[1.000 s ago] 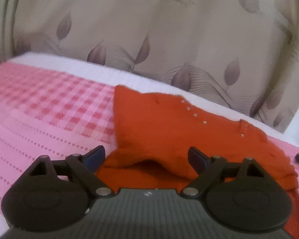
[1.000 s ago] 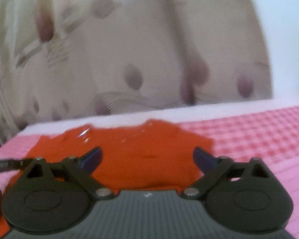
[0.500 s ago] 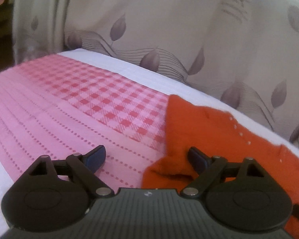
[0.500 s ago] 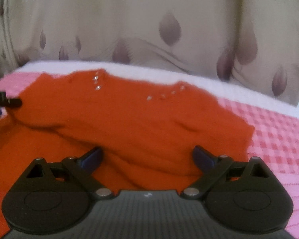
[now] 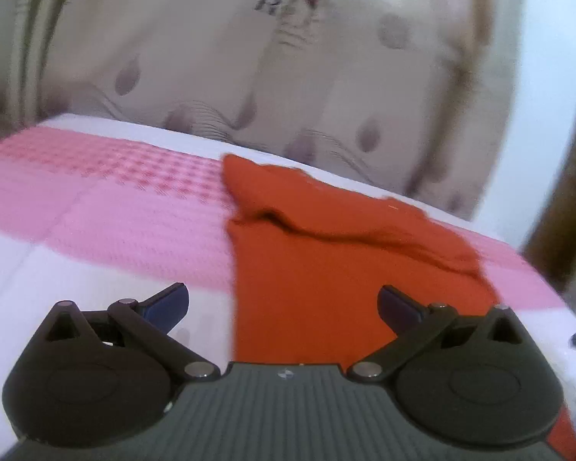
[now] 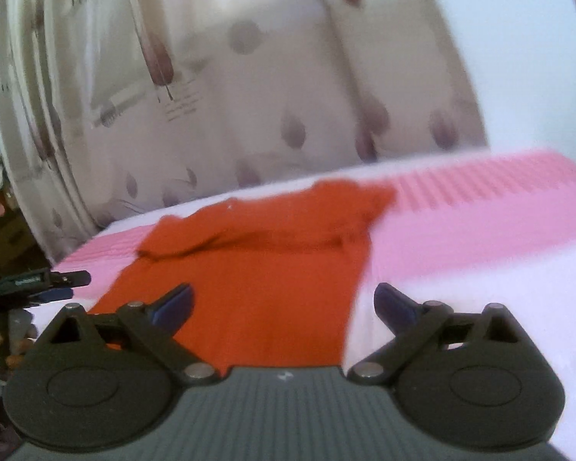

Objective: Fold small clothes

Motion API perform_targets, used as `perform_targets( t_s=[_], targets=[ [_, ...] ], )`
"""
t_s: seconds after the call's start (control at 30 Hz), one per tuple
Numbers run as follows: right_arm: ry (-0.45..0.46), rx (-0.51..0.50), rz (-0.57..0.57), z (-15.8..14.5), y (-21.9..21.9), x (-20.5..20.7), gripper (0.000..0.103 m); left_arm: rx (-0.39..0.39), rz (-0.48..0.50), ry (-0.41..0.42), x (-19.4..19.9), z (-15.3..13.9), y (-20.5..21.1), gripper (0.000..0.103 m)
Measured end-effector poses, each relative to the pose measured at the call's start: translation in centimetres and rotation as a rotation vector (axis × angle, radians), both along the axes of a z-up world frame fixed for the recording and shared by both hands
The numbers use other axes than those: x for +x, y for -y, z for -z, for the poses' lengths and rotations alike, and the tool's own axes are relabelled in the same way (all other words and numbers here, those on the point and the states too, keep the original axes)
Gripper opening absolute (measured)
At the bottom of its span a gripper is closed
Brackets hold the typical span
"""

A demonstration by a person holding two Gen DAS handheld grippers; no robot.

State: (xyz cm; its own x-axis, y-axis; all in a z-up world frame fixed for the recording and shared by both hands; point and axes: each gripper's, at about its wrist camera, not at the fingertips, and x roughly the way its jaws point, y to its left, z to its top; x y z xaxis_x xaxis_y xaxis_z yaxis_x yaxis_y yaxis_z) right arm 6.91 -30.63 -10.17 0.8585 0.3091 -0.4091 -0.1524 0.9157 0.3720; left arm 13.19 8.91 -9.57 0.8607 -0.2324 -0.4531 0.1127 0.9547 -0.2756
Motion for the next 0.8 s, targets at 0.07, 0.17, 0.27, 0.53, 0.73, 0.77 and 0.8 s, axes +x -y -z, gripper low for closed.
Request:
perform_targets(
  t_s=[0.07,0.17,0.27,0.53,0.73,0.77,0.8],
  targets=[
    [-0.008,0.02,0.008,0.4,0.2,-3.1,0.101,-0.034,0.023,-0.014,-1.8,0.4,0.2,0.103],
    [-0.005,0.03,0.0,1.1,-0.4,-6.4,0.101,-0.02,0.075,-0.067,-3.8,0.7,1.1,0.103],
    [-0.022,0.022,-0.021,1.9,-0.9,-8.0,0.101,0.045,0.097,-0.01,-5.8,0.6,1.8,0.102],
    [-0.06,0.014,-0.052,2.9,-2.1,-8.5,0.097,0.066,0.205,-0.033,-7.9,1.3,1.9,0.092],
    [-0.074,0.0,-0.066,2.8,-2.9,-8.6,0.074,0.061,0.212,-0.061,-8.9,1.9,1.1,0.099],
    [-0.081,0.015,-0.067,2.8,-2.8,-8.5,0.074,0.052,0.222,-0.074,-9.0,2.0,0.9,0.1],
    [-0.087,0.026,-0.069,2.8,-2.7,-8.4,0.074,0.04,0.231,-0.088,-8.9,2.2,0.8,0.1]
  ],
)
